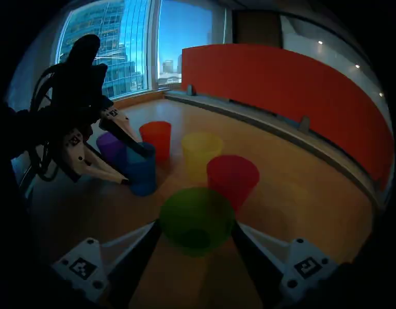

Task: Pour water

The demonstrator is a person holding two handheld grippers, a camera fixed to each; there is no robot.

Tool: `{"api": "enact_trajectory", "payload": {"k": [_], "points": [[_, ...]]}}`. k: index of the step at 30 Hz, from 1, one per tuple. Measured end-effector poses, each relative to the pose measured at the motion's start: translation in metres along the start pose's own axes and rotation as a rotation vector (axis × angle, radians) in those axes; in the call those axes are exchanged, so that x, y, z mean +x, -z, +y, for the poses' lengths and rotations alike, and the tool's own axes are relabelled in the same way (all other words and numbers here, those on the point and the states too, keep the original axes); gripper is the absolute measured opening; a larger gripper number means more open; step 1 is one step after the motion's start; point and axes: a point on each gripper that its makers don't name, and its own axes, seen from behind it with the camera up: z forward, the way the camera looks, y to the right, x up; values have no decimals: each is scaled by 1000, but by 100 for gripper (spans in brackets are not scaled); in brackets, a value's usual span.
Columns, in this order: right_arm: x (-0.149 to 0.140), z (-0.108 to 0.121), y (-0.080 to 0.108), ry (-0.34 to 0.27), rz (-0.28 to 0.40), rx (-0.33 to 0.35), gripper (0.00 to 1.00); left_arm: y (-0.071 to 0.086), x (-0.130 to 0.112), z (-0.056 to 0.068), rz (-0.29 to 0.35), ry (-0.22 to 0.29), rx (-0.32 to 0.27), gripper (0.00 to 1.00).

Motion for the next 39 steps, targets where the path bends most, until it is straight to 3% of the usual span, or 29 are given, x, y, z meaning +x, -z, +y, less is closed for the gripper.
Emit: {"api": "enact_trajectory", "payload": {"k": [6,9,14,21,26,39], "points": [[-1,2,-5,10,0,-8,100,0,0,0,-1,-3,1,86],[0,4,-5,10,4,-14,92,0,0,0,0,-3,1,86],[0,2,-5,5,12,-2,90,1,0,0,5,-8,2,86],[15,-4,7,2,49,7,90,7,6,3,19,-11,2,86],[25,-7,20,12,62,-2,90,21,17,6,54,-12,8,86],[57,-28,56,31,133,-25,90,74,50,9,170,-11,51,86]]}}
